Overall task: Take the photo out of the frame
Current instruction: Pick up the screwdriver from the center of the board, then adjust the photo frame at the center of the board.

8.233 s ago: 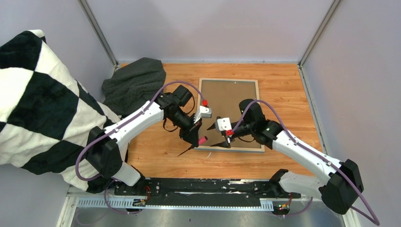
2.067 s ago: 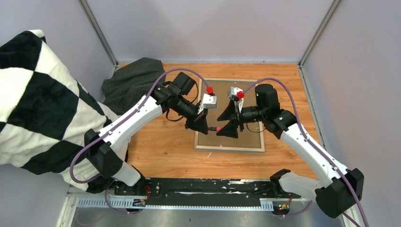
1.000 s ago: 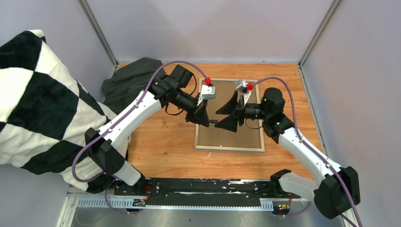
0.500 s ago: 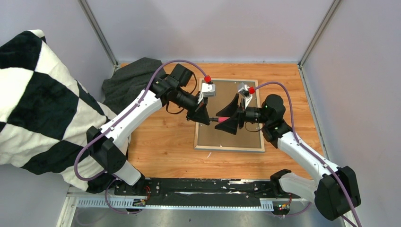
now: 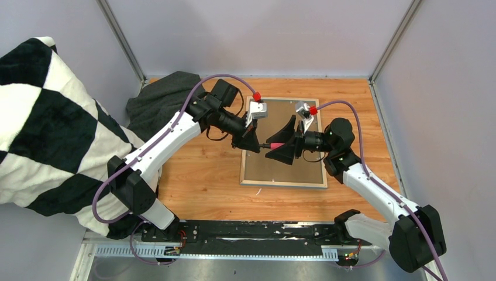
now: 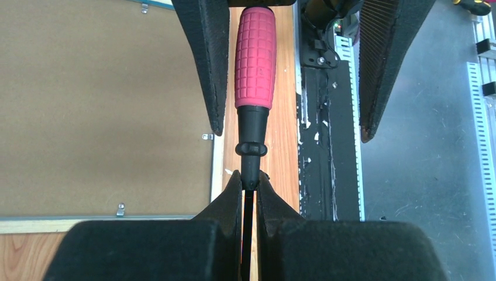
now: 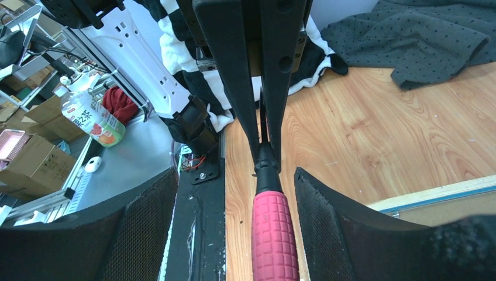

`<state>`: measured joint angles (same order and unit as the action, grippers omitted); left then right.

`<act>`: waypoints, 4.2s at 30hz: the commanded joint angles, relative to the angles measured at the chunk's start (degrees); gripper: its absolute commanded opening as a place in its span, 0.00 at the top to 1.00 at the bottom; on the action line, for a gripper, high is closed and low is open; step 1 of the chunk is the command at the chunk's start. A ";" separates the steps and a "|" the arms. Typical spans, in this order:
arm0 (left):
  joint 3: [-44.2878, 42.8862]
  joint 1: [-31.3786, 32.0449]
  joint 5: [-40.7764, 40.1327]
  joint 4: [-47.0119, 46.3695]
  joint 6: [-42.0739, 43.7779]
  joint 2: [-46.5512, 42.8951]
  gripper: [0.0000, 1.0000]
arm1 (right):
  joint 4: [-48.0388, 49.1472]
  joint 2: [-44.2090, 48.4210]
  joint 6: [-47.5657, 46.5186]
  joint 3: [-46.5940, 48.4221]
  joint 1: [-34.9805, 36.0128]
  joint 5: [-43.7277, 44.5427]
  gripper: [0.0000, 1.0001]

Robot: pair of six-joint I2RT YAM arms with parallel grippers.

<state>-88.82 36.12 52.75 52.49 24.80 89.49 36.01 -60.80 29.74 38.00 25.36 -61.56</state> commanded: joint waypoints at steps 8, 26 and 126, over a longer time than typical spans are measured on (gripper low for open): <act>0.92 -0.48 -0.16 -2.73 -2.09 -1.88 1.00 | -0.01 -0.94 -0.77 0.41 1.44 0.35 0.30; 1.45 -0.69 0.24 -3.71 -2.76 -1.05 1.00 | 1.29 -1.69 1.32 0.93 2.31 0.41 0.53; -28.16 -11.03 -61.51 -25.95 -26.23 46.45 0.00 | -52.62 20.63 -61.77 -2.45 -3.79 66.01 1.00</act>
<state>-114.32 25.56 -4.60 24.84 -1.28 133.56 -17.54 -40.69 -31.20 36.16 22.37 4.56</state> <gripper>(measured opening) 0.997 0.274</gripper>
